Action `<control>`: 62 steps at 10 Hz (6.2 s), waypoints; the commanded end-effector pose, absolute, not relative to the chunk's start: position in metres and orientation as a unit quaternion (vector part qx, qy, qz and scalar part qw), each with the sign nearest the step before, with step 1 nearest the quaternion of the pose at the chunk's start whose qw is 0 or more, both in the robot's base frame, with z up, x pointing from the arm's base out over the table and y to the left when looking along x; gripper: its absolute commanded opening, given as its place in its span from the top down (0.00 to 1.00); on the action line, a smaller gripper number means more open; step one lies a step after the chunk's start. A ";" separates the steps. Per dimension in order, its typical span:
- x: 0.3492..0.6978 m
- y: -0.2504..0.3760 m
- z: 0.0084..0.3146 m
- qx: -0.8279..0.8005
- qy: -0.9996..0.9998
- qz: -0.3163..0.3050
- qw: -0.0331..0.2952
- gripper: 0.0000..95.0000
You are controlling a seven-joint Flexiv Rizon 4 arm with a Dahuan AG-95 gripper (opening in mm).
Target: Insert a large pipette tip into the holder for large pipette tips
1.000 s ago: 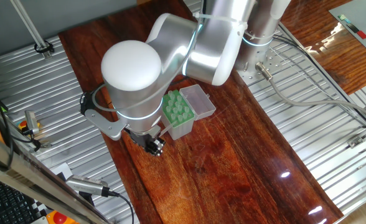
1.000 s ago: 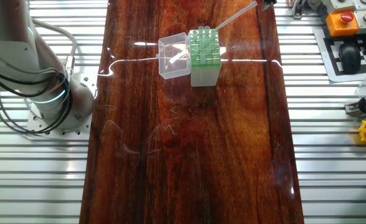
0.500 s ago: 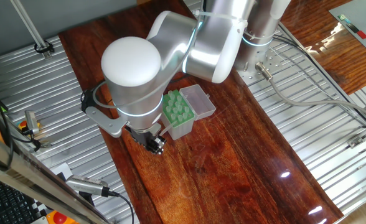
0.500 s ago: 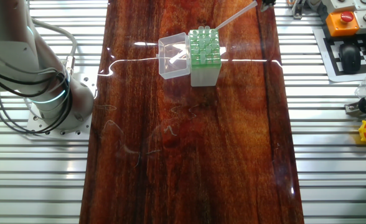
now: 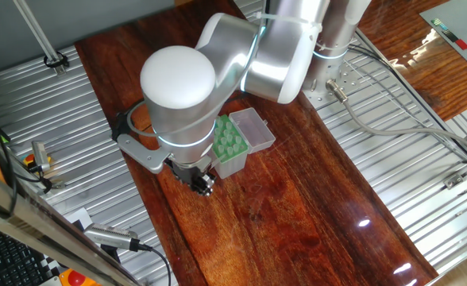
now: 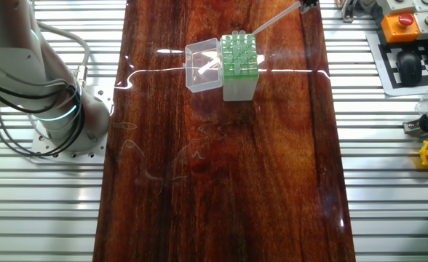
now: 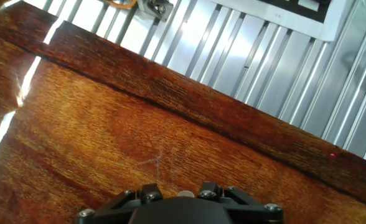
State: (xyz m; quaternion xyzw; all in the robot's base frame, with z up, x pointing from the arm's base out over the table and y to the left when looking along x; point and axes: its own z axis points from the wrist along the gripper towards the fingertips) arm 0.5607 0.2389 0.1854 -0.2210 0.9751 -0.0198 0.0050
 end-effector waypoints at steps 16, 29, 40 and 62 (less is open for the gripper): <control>0.562 0.239 0.185 -0.239 0.971 -0.014 0.006 0.60; 0.562 0.239 0.185 -0.247 0.969 -0.014 0.001 0.60; 0.562 0.239 0.185 -0.247 0.969 -0.016 0.000 0.60; 0.562 0.239 0.185 -0.248 0.969 -0.016 0.000 0.60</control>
